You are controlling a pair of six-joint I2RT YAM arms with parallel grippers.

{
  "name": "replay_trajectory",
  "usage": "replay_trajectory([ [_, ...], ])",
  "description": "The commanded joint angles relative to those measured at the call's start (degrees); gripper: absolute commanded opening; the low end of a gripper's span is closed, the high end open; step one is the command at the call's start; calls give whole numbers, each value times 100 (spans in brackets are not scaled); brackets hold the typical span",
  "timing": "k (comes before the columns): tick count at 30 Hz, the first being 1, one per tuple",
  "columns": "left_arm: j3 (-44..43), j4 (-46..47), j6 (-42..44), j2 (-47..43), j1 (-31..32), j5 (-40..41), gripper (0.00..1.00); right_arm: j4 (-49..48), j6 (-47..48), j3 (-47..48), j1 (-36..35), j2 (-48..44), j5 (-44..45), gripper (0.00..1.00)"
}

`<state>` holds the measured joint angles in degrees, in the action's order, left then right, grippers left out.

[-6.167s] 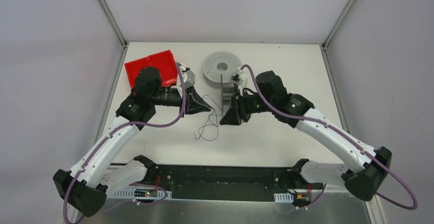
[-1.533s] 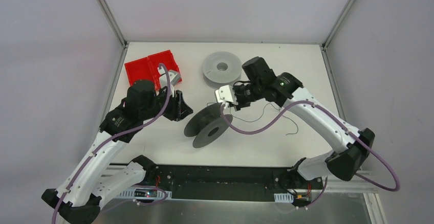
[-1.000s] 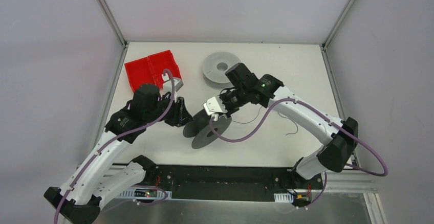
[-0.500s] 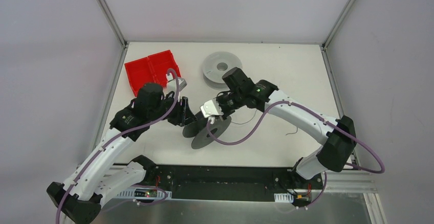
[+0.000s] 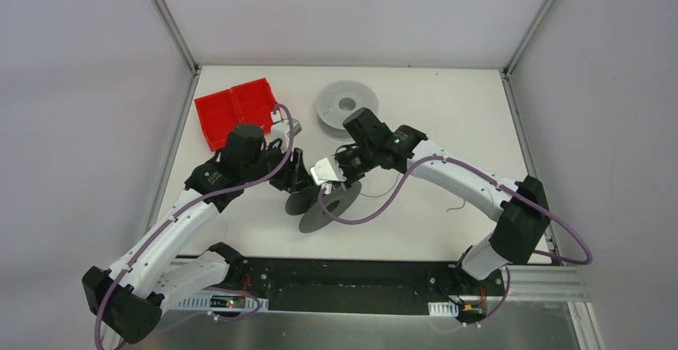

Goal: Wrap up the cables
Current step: Wrap the cable around the cable reel.

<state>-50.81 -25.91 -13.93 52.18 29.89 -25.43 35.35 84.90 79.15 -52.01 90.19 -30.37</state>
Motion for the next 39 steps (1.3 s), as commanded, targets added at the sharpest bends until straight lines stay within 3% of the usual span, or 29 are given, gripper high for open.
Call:
replay_trajectory([
  [1,138,280,256,128,-42,-126,45,18,42,56,-29,14,-119,0],
  [11,462,725,372,168,-36,-147,44,-68,4,15,-22,69,-117,0],
  [29,506,803,480,296,-36,-63,33,-99,-182,30,-22,42,-205,0],
  [36,558,874,556,194,-29,20,0,-139,-344,26,-27,38,-230,0],
  [39,584,886,558,101,-27,229,0,-244,-493,0,-24,11,-230,11],
])
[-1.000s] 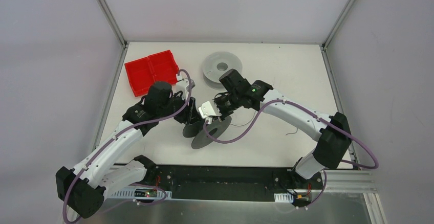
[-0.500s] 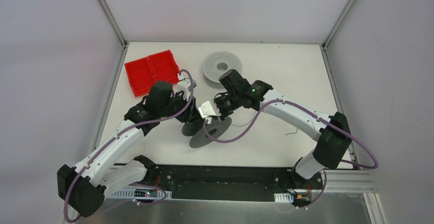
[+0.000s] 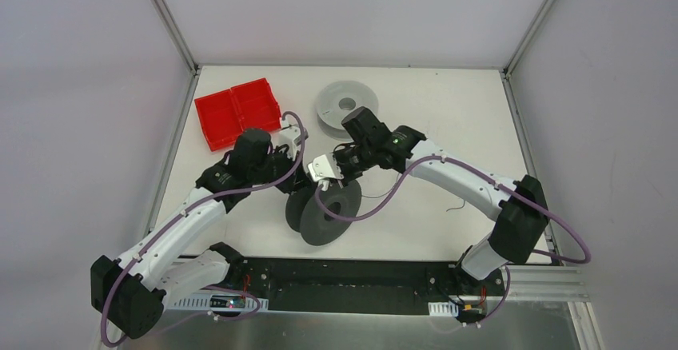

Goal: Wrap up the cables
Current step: Wrap the cable around the cable reel.

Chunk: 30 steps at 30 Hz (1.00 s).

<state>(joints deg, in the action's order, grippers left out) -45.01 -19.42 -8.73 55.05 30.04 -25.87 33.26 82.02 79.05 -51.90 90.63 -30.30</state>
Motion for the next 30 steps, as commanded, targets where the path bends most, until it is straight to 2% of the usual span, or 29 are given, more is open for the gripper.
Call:
replay_trajectory([
  [1,17,235,42,-229,-42,351,0,-71,-242,-8,-39,-47,-225,13],
  [9,-15,199,86,-637,-49,607,0,-564,-800,-368,197,-504,-507,28],
  [16,-170,-167,-72,-839,-51,1179,0,-1712,-2130,-1126,479,-1365,-863,34],
  [17,-213,-238,-101,-861,-51,1268,0,-1983,-2322,-1354,513,-1529,-840,38],
  [20,-325,-388,-200,-978,-51,1606,0,-2870,-3374,-1910,558,-1915,-488,43],
  [23,-482,-586,-300,-1055,-51,1944,0,-3929,-5401,-2219,561,-2220,545,43],
  [24,-523,-646,-341,-1075,-47,2038,0,-4065,-5741,-2302,559,-2266,706,43],
  [30,-741,-932,-607,-1271,-51,2435,0,-4742,-6500,-3157,558,-2815,1227,42],
])
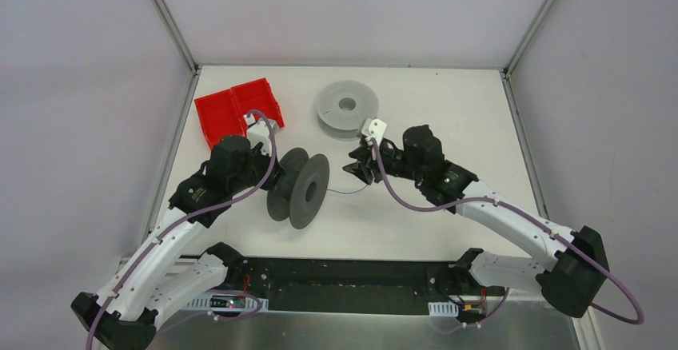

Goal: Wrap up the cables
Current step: Wrap the cable around the cable reel.

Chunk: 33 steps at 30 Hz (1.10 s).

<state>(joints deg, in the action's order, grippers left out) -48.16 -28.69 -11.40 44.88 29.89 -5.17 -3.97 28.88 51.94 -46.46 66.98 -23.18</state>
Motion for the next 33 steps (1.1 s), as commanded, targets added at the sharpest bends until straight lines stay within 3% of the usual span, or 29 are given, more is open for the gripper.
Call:
replay_trajectory([
  [1,-492,-73,-345,-307,-36,331,0,-1144,-1267,-590,12,-561,638,43],
  [7,-1000,-308,-431,-612,-36,-144,0,-1965,-856,-1574,10,-1006,455,50],
  [13,-1385,-482,-666,-570,-36,-724,0,-3122,-80,-2441,5,-726,458,53],
  [20,-1513,-506,-908,-560,-35,-879,0,-3636,147,-2590,11,65,-151,56],
  [31,-2212,-767,-1083,-388,-31,-217,0,-4176,39,-2352,6,1185,302,55],
  [33,-2384,-799,-1149,-322,-36,-135,0,-4464,-227,-2228,5,1456,782,54],
])
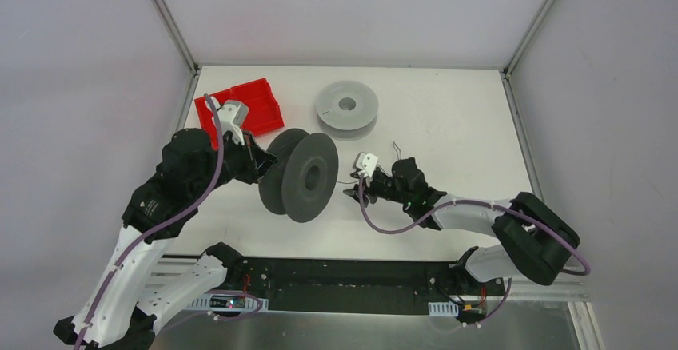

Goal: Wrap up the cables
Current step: Wrap the cable around the cable reel.

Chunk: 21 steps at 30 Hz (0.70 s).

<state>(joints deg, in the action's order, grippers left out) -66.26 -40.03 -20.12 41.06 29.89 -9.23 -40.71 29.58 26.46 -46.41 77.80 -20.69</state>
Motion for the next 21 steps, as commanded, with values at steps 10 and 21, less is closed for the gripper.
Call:
replay_trajectory([
  [10,-1873,-4,53,262,-36,1273,0,-962,-1898,934,910,1144,2784,28],
  [21,-3121,-344,390,560,-36,1722,0,975,-2941,1650,2146,1019,4296,33],
])
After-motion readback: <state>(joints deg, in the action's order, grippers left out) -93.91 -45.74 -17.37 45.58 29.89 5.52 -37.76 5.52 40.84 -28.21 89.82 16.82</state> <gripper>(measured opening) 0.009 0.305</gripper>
